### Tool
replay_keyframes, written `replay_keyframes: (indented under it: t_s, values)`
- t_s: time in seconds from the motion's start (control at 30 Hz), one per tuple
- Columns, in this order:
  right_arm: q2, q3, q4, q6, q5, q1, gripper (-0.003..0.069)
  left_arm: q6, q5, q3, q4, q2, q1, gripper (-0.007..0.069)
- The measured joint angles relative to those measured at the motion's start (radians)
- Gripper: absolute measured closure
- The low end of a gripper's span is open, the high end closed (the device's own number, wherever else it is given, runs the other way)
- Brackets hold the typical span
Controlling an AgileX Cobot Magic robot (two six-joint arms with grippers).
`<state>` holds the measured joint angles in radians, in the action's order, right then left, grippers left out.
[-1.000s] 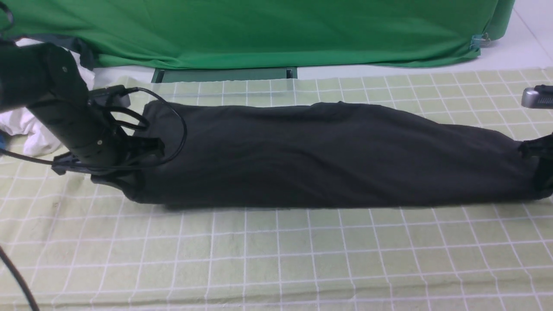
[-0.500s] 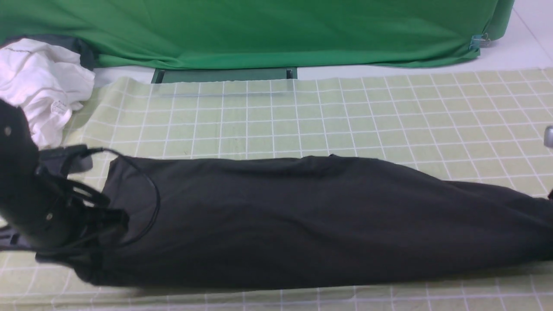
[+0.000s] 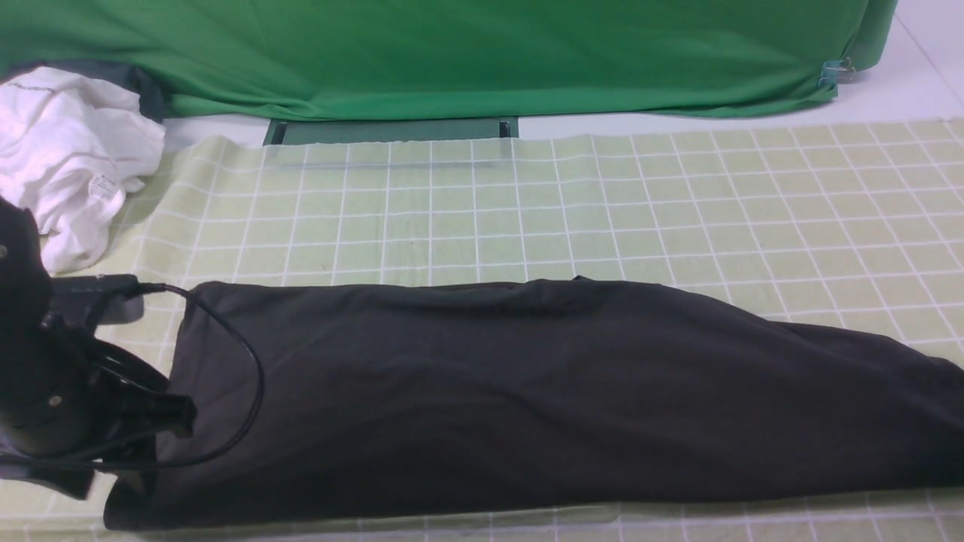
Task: Fold a long-sleeved shirt over a green coffee tablecloth.
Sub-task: 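Pull the folded dark garment lengthwise by its ends to straighten it flat on the table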
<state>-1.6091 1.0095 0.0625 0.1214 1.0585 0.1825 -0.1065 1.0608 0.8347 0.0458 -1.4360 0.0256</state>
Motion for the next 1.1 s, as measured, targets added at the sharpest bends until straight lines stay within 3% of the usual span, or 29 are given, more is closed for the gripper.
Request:
replay_keyframes:
  t_s: [0.13, 0.33, 0.47, 0.63, 0.77, 0.97, 1.0, 1.1]
  values:
    - [0.053, 0.028, 0.019, -0.008, -0.014, -0.007, 0.0008, -0.023, 0.023, 0.048, 0.007, 0.025, 0.0, 0.0103]
    - [0.043, 0.043, 0.047, -0.008, -0.091, -0.029, 0.0007, -0.012, 0.008, 0.063, -0.073, 0.102, 0.0, 0.0086]
    - [-0.047, 0.044, 0.05, -0.008, -0.104, -0.032, 0.0006, 0.034, 0.038, 0.063, -0.117, 0.165, 0.0, 0.0138]
    - [-0.165, 0.045, 0.05, -0.004, -0.13, -0.032, 0.0012, 0.052, 0.046, 0.063, -0.124, 0.25, 0.0, 0.026]
    - [-0.215, 0.045, 0.051, 0.002, -0.138, -0.032, 0.0059, 0.062, 0.047, 0.063, -0.125, 0.289, 0.0, 0.0331]
    - [-0.239, 0.051, 0.07, 0.054, -0.134, -0.034, 0.0358, 0.093, 0.049, 0.063, -0.151, 0.324, 0.0, 0.0437]
    - [-0.24, 0.055, 0.076, 0.084, -0.131, -0.034, 0.0476, 0.107, 0.049, 0.063, -0.169, 0.325, 0.001, 0.0452]
    - [-0.239, 0.061, 0.08, 0.102, -0.12, -0.032, 0.0594, 0.117, 0.049, 0.063, -0.186, 0.325, 0.001, 0.0459]
